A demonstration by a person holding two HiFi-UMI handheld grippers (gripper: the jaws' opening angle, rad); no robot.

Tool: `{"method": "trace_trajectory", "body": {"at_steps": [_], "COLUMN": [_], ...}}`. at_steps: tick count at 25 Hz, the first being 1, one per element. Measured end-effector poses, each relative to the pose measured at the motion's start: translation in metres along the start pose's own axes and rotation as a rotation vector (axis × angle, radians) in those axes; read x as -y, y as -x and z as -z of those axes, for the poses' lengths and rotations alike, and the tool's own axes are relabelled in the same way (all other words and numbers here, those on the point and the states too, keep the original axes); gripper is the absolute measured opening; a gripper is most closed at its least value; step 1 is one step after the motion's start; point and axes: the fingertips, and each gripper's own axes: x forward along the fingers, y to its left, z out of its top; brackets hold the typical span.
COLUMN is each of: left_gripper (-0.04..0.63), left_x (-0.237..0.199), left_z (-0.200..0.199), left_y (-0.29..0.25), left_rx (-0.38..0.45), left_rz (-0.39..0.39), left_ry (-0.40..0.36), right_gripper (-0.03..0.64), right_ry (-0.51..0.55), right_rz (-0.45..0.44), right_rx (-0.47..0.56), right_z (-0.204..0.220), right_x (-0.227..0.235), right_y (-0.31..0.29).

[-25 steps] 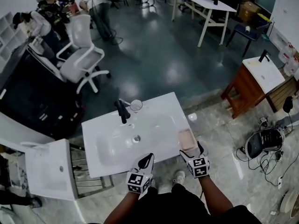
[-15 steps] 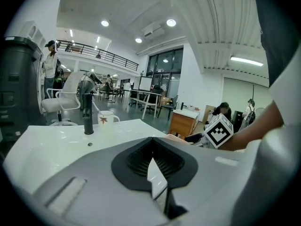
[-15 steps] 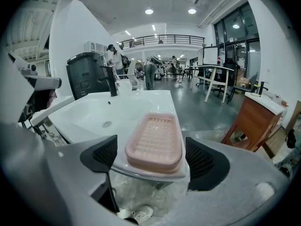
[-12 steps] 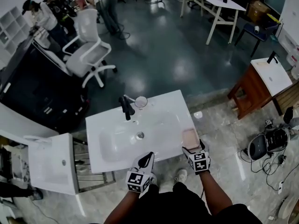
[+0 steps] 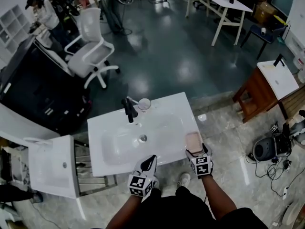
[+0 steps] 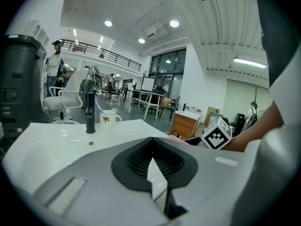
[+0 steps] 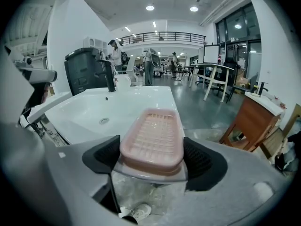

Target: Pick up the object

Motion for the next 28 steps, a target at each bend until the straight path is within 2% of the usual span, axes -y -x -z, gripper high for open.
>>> {"method": "trace_trajectory", "body": {"at_steps": [16, 28], "left_gripper": [0.018, 0.018], "left_x": [-0.004, -0.007], "left_z": [-0.002, -0.007], "left_y": [0.005, 0.007], "left_rx": [0.01, 0.032], "left_rz": [-0.006, -0.003], "left_ry": [-0.003, -0.009], "right_gripper": [0.411, 0.411], "right_ry": [-0.01, 0.025], "right_rz": [0.011, -0.014], "right_rx": [0.038, 0.219], "right_z": [-0.009, -0.083], "right_x": [0.004, -0.01], "right_y": [0.007, 0.052]}}
